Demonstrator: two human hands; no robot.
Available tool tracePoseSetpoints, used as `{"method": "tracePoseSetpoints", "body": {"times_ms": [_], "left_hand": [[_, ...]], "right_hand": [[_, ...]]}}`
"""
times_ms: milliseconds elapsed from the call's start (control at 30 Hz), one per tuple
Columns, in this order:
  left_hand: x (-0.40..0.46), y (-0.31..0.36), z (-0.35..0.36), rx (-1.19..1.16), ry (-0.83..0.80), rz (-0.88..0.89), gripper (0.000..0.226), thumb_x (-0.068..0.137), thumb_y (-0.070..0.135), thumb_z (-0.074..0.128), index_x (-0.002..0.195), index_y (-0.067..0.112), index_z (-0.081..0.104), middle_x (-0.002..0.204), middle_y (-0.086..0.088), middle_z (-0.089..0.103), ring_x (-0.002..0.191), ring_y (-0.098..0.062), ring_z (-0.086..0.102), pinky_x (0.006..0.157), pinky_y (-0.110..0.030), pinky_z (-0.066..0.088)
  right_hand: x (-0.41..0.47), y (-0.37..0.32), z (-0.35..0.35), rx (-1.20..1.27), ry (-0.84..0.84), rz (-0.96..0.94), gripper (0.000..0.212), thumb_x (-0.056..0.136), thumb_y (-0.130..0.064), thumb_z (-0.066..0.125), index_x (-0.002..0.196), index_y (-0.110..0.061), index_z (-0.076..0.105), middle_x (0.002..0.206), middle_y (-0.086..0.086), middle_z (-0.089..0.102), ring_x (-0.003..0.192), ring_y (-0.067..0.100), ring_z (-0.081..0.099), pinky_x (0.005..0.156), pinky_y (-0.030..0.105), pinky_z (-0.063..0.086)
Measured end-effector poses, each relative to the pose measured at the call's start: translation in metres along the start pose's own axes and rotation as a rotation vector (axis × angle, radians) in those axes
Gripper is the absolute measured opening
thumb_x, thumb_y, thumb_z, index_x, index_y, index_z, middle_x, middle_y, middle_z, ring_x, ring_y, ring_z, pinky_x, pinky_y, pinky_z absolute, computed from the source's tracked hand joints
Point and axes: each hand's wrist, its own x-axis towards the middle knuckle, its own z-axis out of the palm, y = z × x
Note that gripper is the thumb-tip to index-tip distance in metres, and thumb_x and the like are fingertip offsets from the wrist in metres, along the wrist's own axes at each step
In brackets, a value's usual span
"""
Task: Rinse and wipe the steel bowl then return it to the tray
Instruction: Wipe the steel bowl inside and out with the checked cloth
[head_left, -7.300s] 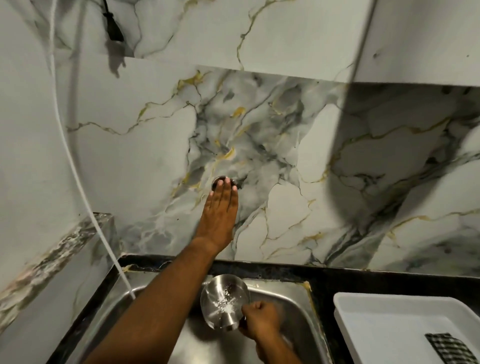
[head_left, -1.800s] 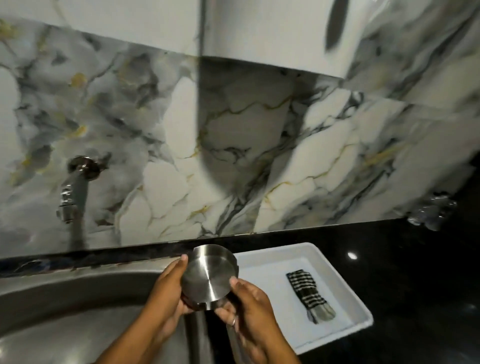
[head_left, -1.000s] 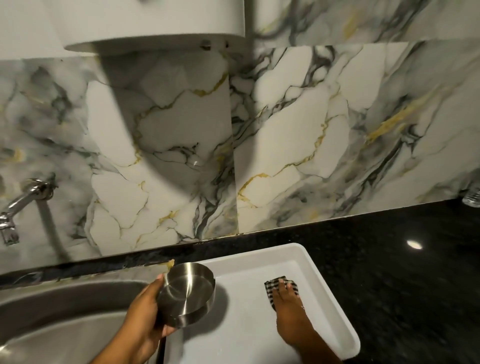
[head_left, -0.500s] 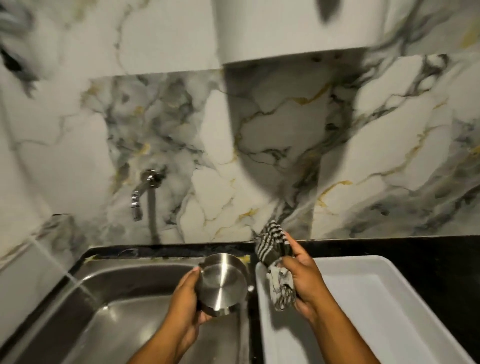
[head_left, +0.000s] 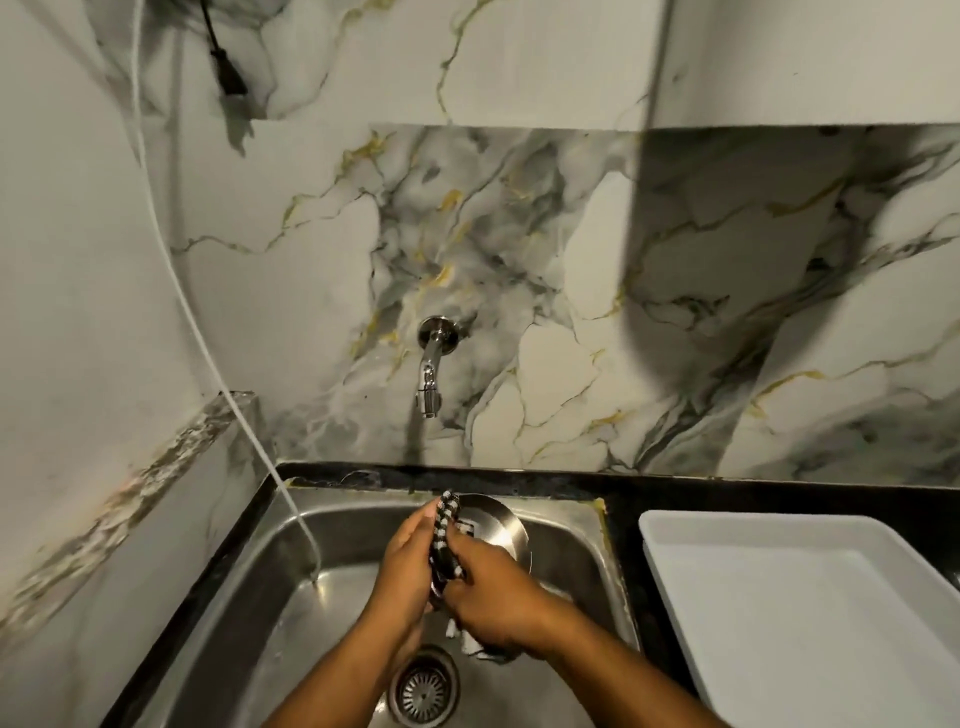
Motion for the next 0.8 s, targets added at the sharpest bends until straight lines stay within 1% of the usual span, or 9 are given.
{"method": "tracePoseSetpoints", "body": {"times_ms": [67, 233, 333, 400, 500, 633, 667, 733, 800], "left_hand": [[0.001, 0.004, -0.012, 0.018, -0.006, -0.021, 0.027, 0.101, 0.026, 0.046, 0.113, 0.023, 0.07, 0.105, -0.006, 0.078, 0.099, -0.021, 0.072, 0.083, -0.036, 0.056], [0.011, 0.015, -0.032, 0.15, -0.091, -0.014, 0.029, 0.101, 0.024, 0.047, 0.116, 0.016, 0.07, 0.114, -0.01, 0.074, 0.109, -0.027, 0.068, 0.103, -0.047, 0.048], [0.016, 0.022, -0.04, 0.207, -0.12, -0.011, 0.026, 0.1, 0.023, 0.05, 0.111, 0.013, 0.071, 0.108, -0.01, 0.076, 0.106, -0.027, 0.069, 0.104, -0.049, 0.048], [0.019, 0.027, -0.044, 0.262, -0.138, 0.021, 0.026, 0.099, 0.024, 0.051, 0.109, 0.014, 0.073, 0.107, -0.008, 0.077, 0.106, -0.025, 0.069, 0.102, -0.044, 0.049], [0.024, 0.042, -0.05, 0.382, -0.213, 0.117, 0.026, 0.098, 0.028, 0.054, 0.107, 0.016, 0.074, 0.103, -0.003, 0.078, 0.102, -0.02, 0.07, 0.093, -0.035, 0.052], [0.03, 0.06, -0.054, 0.574, -0.351, 0.201, 0.022, 0.097, 0.035, 0.055, 0.097, 0.031, 0.076, 0.091, 0.017, 0.078, 0.092, 0.001, 0.069, 0.077, -0.016, 0.05], [0.032, 0.063, -0.053, 0.637, -0.371, 0.214, 0.022, 0.096, 0.038, 0.054, 0.098, 0.032, 0.076, 0.09, 0.02, 0.076, 0.09, 0.005, 0.067, 0.075, -0.014, 0.048], [0.038, 0.071, -0.051, 0.676, -0.39, 0.202, 0.026, 0.097, 0.038, 0.054, 0.098, 0.027, 0.077, 0.092, 0.011, 0.078, 0.084, 0.0, 0.069, 0.073, -0.019, 0.049], [0.045, 0.082, -0.05, 0.693, -0.416, 0.106, 0.029, 0.097, 0.037, 0.055, 0.091, 0.019, 0.077, 0.087, -0.002, 0.079, 0.073, -0.01, 0.07, 0.068, -0.026, 0.052]], "right_hand": [[0.003, -0.008, 0.003, -0.073, -0.075, -0.004, 0.051, 0.086, -0.005, 0.05, 0.134, -0.025, 0.048, 0.127, 0.007, 0.063, 0.11, 0.021, 0.061, 0.095, 0.038, 0.054], [0.005, -0.022, 0.01, -0.37, -0.237, -0.041, 0.043, 0.086, -0.008, 0.053, 0.129, -0.015, 0.052, 0.13, 0.013, 0.06, 0.116, 0.03, 0.058, 0.098, 0.041, 0.05], [0.004, -0.033, 0.005, -0.48, -0.315, -0.075, 0.038, 0.087, -0.006, 0.054, 0.124, -0.014, 0.055, 0.126, 0.014, 0.062, 0.112, 0.031, 0.058, 0.091, 0.035, 0.049], [0.002, -0.041, 0.002, -0.575, -0.383, -0.109, 0.033, 0.087, -0.003, 0.053, 0.119, -0.012, 0.057, 0.119, 0.016, 0.064, 0.106, 0.033, 0.059, 0.083, 0.034, 0.05], [0.0, -0.054, -0.004, -0.751, -0.501, -0.179, 0.026, 0.085, 0.0, 0.052, 0.109, -0.009, 0.057, 0.1, 0.015, 0.064, 0.089, 0.034, 0.061, 0.078, 0.046, 0.057], [0.002, -0.057, -0.017, -0.972, -0.607, -0.252, 0.026, 0.085, 0.001, 0.056, 0.106, -0.013, 0.057, 0.097, 0.01, 0.064, 0.08, 0.026, 0.057, 0.072, 0.038, 0.054], [0.001, -0.055, -0.018, -1.066, -0.628, -0.264, 0.021, 0.085, 0.0, 0.057, 0.103, -0.012, 0.056, 0.102, 0.011, 0.067, 0.082, 0.028, 0.061, 0.075, 0.04, 0.056], [0.001, -0.045, -0.019, -1.346, -0.58, -0.361, 0.033, 0.092, -0.006, 0.054, 0.125, -0.008, 0.055, 0.125, 0.016, 0.063, 0.109, 0.035, 0.062, 0.092, 0.048, 0.054], [0.002, -0.032, -0.025, -1.54, -0.402, -0.533, 0.046, 0.101, -0.014, 0.043, 0.146, -0.006, 0.038, 0.15, 0.02, 0.043, 0.138, 0.04, 0.039, 0.113, 0.052, 0.035]]}}
